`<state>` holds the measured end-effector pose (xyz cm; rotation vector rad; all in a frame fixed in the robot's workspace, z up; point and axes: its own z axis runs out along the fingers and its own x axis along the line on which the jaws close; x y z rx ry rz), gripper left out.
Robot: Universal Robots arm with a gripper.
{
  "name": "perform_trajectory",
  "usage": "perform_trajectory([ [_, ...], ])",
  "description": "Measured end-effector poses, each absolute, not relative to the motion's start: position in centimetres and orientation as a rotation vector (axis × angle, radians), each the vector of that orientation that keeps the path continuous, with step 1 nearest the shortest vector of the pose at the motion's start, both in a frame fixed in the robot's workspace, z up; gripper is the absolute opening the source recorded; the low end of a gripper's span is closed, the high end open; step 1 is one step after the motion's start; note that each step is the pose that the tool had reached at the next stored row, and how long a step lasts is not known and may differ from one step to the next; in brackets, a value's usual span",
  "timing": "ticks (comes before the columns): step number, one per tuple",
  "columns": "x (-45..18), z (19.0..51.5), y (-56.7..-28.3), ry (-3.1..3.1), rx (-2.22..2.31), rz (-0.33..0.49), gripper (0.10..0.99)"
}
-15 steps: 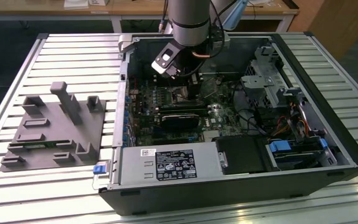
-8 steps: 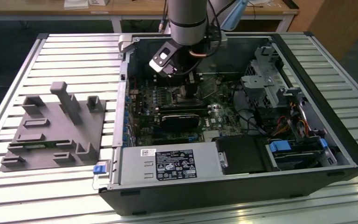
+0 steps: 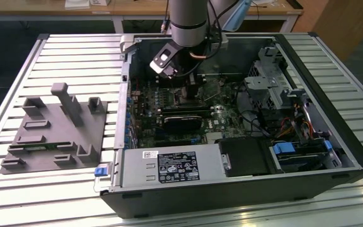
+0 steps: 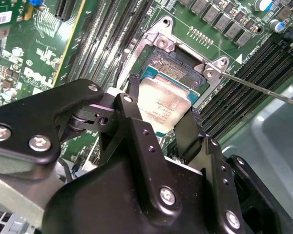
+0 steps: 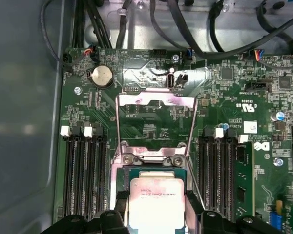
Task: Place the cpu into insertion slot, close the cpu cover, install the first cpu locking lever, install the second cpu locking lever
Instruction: 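Place the cpu into insertion slot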
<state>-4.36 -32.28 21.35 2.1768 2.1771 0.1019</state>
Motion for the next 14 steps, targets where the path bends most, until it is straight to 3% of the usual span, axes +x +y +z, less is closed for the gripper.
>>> perform_trajectory([
  [14,-4.8,20.0,-32.0,2.147,2.205,0.101,0.541],
])
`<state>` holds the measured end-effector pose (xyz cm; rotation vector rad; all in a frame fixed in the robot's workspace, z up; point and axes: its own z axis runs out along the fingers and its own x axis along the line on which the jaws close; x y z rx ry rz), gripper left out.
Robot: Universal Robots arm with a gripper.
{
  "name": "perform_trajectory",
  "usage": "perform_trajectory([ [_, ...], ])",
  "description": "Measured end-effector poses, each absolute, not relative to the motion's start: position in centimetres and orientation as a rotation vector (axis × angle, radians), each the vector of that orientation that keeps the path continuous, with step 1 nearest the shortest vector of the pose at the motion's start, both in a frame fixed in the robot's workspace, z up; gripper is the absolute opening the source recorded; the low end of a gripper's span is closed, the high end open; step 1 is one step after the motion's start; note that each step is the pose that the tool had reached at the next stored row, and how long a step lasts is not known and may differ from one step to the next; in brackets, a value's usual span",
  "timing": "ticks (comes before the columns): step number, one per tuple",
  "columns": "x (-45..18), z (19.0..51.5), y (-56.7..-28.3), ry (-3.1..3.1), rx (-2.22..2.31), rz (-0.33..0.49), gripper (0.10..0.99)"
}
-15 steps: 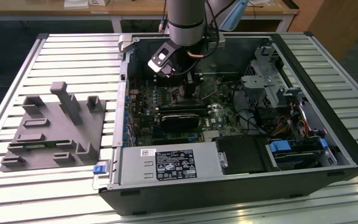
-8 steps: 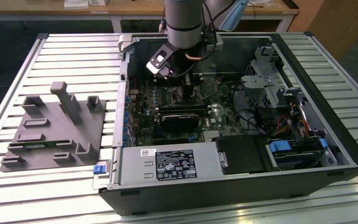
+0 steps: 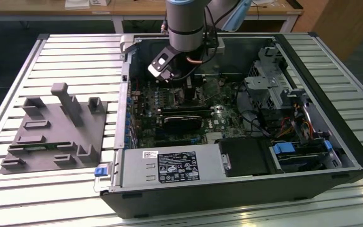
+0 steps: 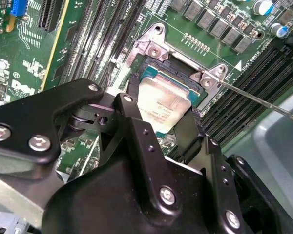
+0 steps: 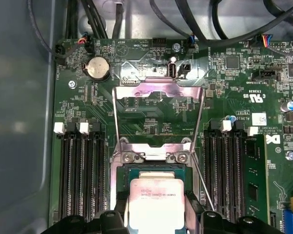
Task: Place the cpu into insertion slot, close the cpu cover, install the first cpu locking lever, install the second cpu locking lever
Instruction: 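Place the cpu into insertion slot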
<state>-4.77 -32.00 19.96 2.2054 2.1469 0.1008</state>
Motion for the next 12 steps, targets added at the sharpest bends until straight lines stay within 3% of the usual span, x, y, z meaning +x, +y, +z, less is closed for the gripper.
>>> perform_trajectory([
  [12,-4.78,19.51,-31.99,2.163,2.190,0.101,0.541],
])
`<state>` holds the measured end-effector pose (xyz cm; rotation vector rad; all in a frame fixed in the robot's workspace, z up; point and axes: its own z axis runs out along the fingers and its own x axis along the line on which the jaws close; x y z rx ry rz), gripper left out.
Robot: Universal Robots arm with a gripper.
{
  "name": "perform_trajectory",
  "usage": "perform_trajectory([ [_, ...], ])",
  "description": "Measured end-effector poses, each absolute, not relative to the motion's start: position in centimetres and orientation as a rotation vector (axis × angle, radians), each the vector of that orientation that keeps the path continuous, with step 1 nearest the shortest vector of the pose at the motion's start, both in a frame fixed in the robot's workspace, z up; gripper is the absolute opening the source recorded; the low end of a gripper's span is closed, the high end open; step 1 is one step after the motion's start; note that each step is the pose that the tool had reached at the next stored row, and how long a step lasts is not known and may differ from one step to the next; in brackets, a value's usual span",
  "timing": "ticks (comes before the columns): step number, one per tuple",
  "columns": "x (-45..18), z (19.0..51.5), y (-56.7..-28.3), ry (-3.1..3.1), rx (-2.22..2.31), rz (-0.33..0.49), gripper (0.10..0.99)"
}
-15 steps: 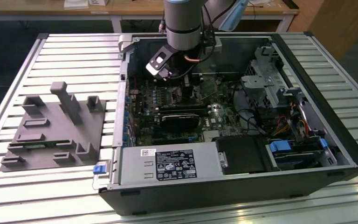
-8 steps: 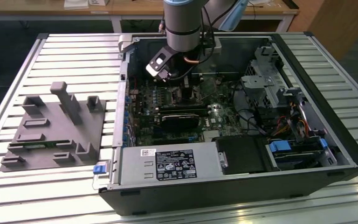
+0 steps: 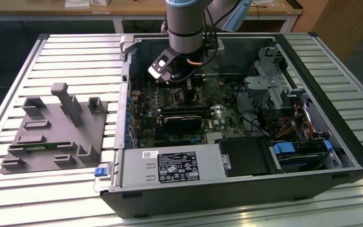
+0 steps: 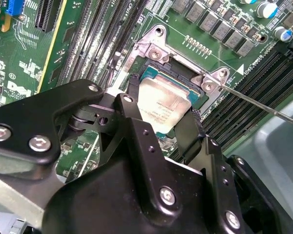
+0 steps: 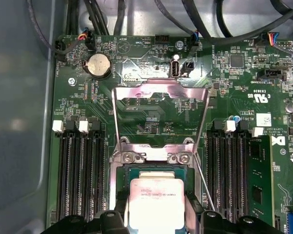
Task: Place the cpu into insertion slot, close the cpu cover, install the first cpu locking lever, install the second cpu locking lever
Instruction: 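Place the cpu into insertion slot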
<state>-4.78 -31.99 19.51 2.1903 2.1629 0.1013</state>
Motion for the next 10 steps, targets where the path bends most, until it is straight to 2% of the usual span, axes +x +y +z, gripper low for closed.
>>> perform_trajectory([
  [10,-4.77,19.33,-31.99,2.163,2.190,0.101,0.541],
])
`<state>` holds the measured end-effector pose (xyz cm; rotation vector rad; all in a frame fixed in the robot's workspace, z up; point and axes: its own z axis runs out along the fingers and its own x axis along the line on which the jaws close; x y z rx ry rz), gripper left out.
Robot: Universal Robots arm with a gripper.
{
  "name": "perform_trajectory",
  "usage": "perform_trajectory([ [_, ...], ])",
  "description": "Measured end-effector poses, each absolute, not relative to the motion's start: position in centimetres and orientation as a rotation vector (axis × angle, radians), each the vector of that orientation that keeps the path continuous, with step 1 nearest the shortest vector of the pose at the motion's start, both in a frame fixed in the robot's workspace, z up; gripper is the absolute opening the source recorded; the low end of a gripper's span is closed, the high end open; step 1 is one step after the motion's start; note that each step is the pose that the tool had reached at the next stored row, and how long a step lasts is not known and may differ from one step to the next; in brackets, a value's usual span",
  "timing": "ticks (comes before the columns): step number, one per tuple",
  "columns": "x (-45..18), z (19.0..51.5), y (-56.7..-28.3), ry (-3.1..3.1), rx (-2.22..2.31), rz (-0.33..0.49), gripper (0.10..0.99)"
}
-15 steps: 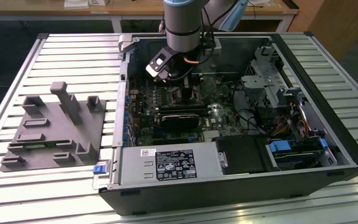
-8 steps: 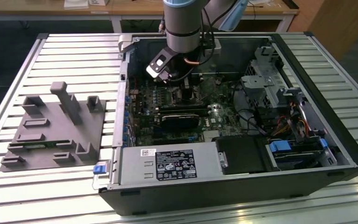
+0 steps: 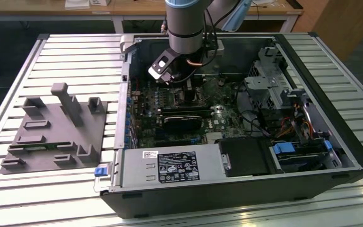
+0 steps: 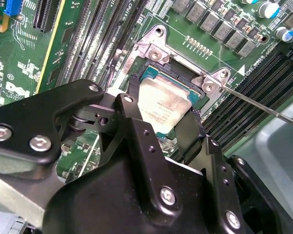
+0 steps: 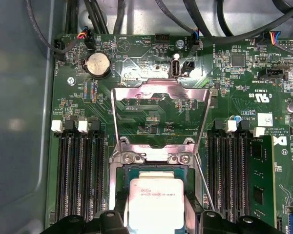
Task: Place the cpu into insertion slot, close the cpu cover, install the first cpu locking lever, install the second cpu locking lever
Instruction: 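Place the cpu into insertion slot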
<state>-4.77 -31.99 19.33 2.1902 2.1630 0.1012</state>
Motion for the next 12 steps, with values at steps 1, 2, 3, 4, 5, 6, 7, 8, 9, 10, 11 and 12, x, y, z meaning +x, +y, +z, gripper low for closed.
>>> perform_trajectory([
  [1,-4.77,19.33,-31.99,2.163,2.190,0.101,0.541],
  [2,-4.77,19.33,-31.99,2.163,2.190,0.101,0.541],
  [3,-4.77,19.33,-32.00,2.163,2.190,0.101,0.541],
  [4,-4.78,19.33,-32.00,2.163,2.190,0.101,0.553],
  [5,-4.77,19.32,-31.99,2.163,2.190,0.101,0.553],
  [6,-4.77,19.32,-31.99,2.163,2.190,0.101,0.616],
  [7,-4.78,19.32,-32.00,2.163,2.190,0.101,0.616],
  [8,-4.77,19.32,-31.99,2.163,2.190,0.102,0.616],
  [9,-4.78,19.32,-31.99,2.163,2.190,0.101,0.616],
  [10,-4.77,19.32,-31.99,2.163,2.190,0.102,0.616],
  [11,-4.77,19.34,-31.99,2.163,2.190,0.102,0.616],
  [12,-4.77,19.40,-31.99,2.163,2.190,0.102,0.616],
])
